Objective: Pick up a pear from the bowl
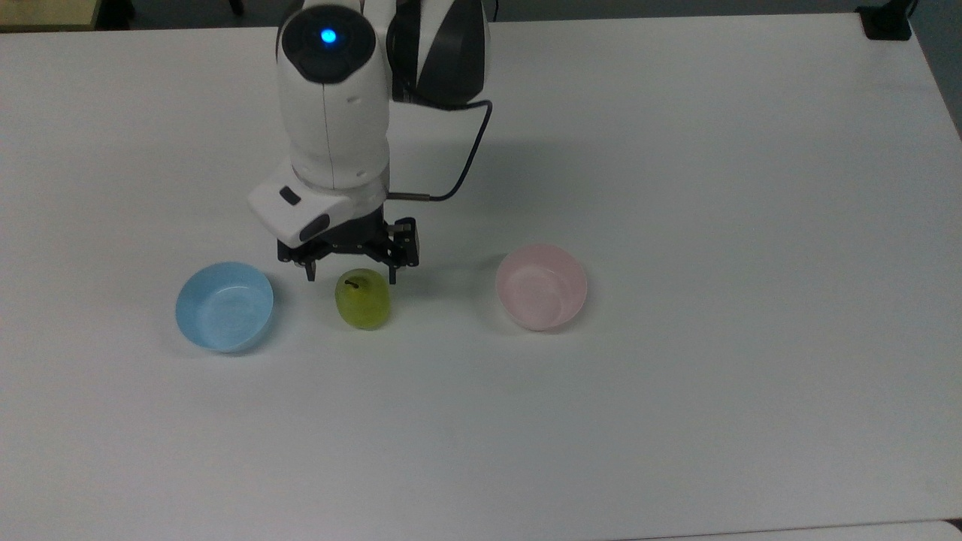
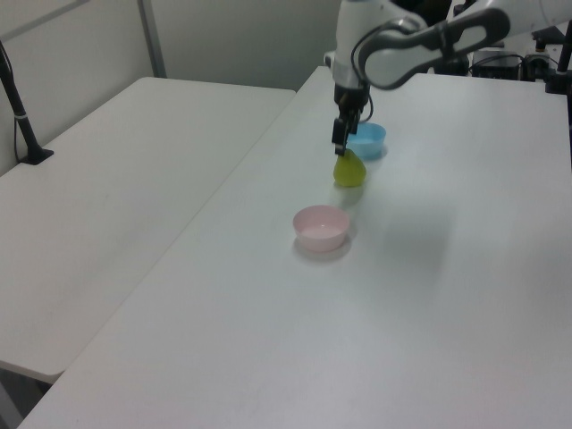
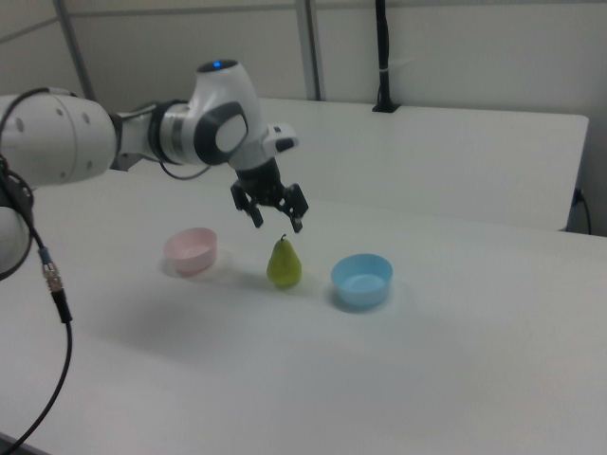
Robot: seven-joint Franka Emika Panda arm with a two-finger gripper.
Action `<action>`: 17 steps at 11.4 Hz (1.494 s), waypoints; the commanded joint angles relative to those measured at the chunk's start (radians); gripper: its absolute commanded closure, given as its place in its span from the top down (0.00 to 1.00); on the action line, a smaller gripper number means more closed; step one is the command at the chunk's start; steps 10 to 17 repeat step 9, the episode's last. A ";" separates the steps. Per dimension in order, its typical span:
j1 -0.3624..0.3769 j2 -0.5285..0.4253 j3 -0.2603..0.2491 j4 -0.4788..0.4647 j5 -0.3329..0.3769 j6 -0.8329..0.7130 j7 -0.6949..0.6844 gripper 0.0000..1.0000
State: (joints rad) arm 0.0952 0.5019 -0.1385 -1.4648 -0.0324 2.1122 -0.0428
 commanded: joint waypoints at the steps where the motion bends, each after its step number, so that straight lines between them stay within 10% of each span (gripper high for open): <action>1: 0.012 -0.225 0.005 -0.074 -0.011 -0.226 0.035 1.00; 7: 0.011 -0.488 0.049 -0.210 -0.004 -0.491 0.035 1.00; 17: 0.009 -0.485 0.049 -0.203 -0.006 -0.509 0.032 1.00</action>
